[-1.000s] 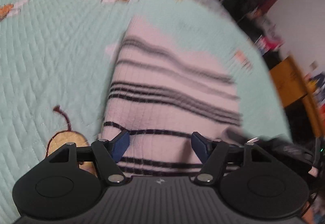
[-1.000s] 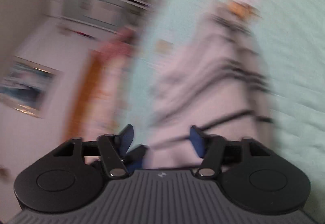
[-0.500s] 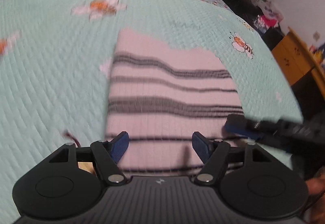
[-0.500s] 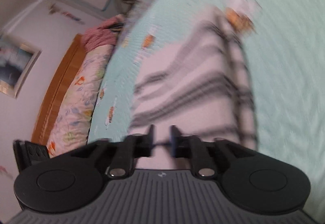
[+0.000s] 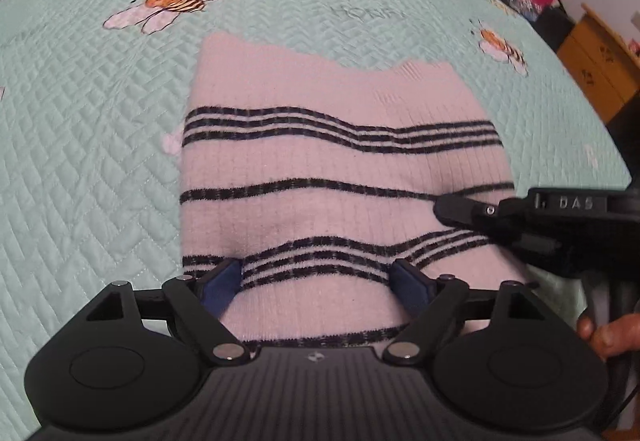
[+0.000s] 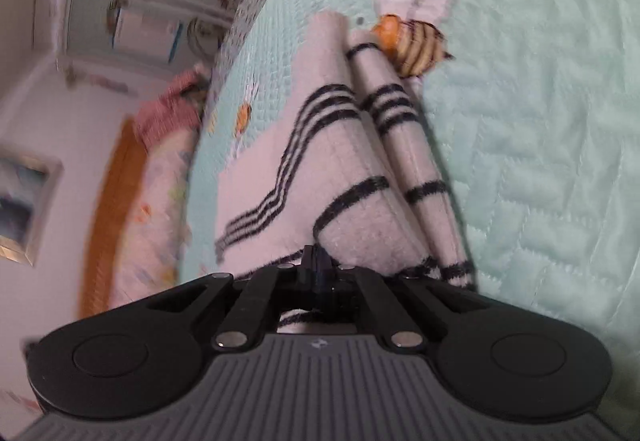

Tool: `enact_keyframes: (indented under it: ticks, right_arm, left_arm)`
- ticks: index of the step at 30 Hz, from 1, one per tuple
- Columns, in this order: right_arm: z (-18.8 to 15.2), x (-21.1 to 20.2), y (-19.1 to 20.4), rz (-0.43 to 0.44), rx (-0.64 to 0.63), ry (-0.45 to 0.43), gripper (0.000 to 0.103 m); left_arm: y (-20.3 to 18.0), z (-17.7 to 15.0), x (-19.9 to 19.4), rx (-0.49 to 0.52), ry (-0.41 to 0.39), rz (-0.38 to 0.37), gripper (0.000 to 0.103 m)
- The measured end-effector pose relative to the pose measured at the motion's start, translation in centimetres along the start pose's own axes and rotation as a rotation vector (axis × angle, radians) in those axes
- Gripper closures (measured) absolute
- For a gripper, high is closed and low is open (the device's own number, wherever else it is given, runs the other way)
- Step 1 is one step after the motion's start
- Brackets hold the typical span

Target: Fold clothes

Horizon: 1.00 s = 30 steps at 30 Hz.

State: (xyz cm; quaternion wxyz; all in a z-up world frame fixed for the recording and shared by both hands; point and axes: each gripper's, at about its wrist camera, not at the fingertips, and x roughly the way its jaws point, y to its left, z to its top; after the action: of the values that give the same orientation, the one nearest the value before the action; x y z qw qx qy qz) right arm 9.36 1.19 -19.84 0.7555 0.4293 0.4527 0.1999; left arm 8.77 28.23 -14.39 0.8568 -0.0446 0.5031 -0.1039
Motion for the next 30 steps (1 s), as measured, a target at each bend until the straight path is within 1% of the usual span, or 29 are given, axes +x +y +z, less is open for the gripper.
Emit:
enact_keyframes:
  ticks: [1,2,3,4,5,6,8,10,11,12,13,14,15,16,17,19,20,22,23,24,25,26,27,29,30]
  right_arm:
    - [0.3,-0.2,0.7,-0.012,-0.002,0.007,0.103]
    - [0.6,-0.4,1.6,-0.018,-0.026,0.007,0.098]
    - [1.0,-0.7,2.8,-0.02,-0.071,0.003,0.092]
    - [1.4,-0.9,4.0,-0.027,-0.119,-0.006,0.082]
    - [1.9,-1.0,5.1,-0.027,-0.156,-0.017,0.076]
    - [2.5,-1.0,5.7,-0.021,-0.173,-0.029,0.066]
    - [4.2,-0.1,6.1,0.003,-0.178,-0.048,0.064]
    - [6.1,1.2,5.7,0.02,-0.145,-0.065,0.062]
    - [7.0,2.2,5.1,0.02,-0.128,-0.061,0.061]
    - [7.5,3.0,4.5,-0.047,-0.141,-0.061,0.062]
    - [7.9,3.8,3.8,-0.124,-0.158,-0.061,0.08]
    - [8.0,4.2,3.4,-0.171,-0.18,-0.06,0.1]
    - [8.0,4.7,3.1,-0.213,-0.203,-0.059,0.103]
    - [7.9,4.5,2.8,-0.211,-0.205,-0.064,0.103]
    - [7.8,4.3,2.6,-0.203,-0.205,-0.07,0.103]
    - [7.6,4.6,3.0,-0.217,-0.249,-0.071,0.103]
    - [7.6,4.7,3.4,-0.226,-0.269,-0.071,0.103]
    - [7.5,4.3,3.5,-0.207,-0.246,-0.089,0.103]
    - [7.2,3.6,3.7,-0.168,-0.229,-0.12,0.098]
    - [6.9,2.8,3.8,-0.127,-0.212,-0.152,0.084]
    - [6.7,1.8,3.9,-0.1,-0.213,-0.192,0.064]
    - [6.6,1.1,4.1,-0.098,-0.225,-0.224,0.055]
    - [6.5,0.6,4.2,-0.115,-0.248,-0.25,0.045]
    - [6.3,0.1,4.3,-0.184,-0.299,-0.276,0.044]
    - [6.3,0.2,4.1,-0.203,-0.306,-0.274,0.044]
  left_arm:
    - [0.1,0.3,-0.3,-0.004,0.008,-0.006,0.019]
    - [0.3,0.6,-0.8,-0.018,0.012,-0.019,0.019]
    - [0.4,1.1,-1.5,-0.027,-0.002,-0.037,0.019]
    - [0.6,1.7,-2.2,-0.035,-0.021,-0.055,0.019]
    - [0.8,2.2,-2.8,-0.043,-0.04,-0.074,0.019]
    - [0.9,3.0,-3.2,-0.043,-0.062,-0.078,0.019]
    - [1.3,4.6,-3.2,-0.045,-0.099,-0.07,0.019]
    - [2.2,6.0,-1.5,-0.084,-0.09,-0.064,0.019]
    - [2.7,6.4,-0.2,-0.101,-0.069,-0.063,0.019]
    - [3.2,6.6,1.1,-0.118,-0.043,-0.062,0.019]
    - [3.7,6.8,2.5,-0.135,-0.018,-0.061,0.019]
    - [3.5,6.6,3.0,-0.12,-0.019,-0.057,0.019]
    - [3.2,6.2,3.3,-0.096,-0.028,-0.052,0.017]
    - [2.9,5.8,3.5,-0.073,-0.038,-0.048,0.014]
    - [2.4,5.5,3.6,-0.043,-0.042,-0.038,0.008]
    - [1.4,5.1,3.8,0.021,-0.048,-0.014,0.007]
    - [1.3,5.1,3.7,0.029,-0.052,-0.013,0.007]
    - [1.4,5.3,3.2,0.02,-0.063,-0.027,0.007]
    - [1.7,5.5,2.9,0.008,-0.072,-0.042,0.007]
    - [2.1,5.6,2.5,-0.005,-0.08,-0.057,0.007]
    - [2.3,5.6,2.3,-0.019,-0.089,-0.07,0.007]
    - [2.5,5.7,2.0,-0.034,-0.098,-0.083,0.008]
    - [2.7,5.6,1.8,-0.045,-0.112,-0.086,0.009]
    - [2.9,5.6,1.4,-0.066,-0.145,-0.086,0.009]
    - [3.0,5.4,1.3,-0.08,-0.162,-0.084,0.009]
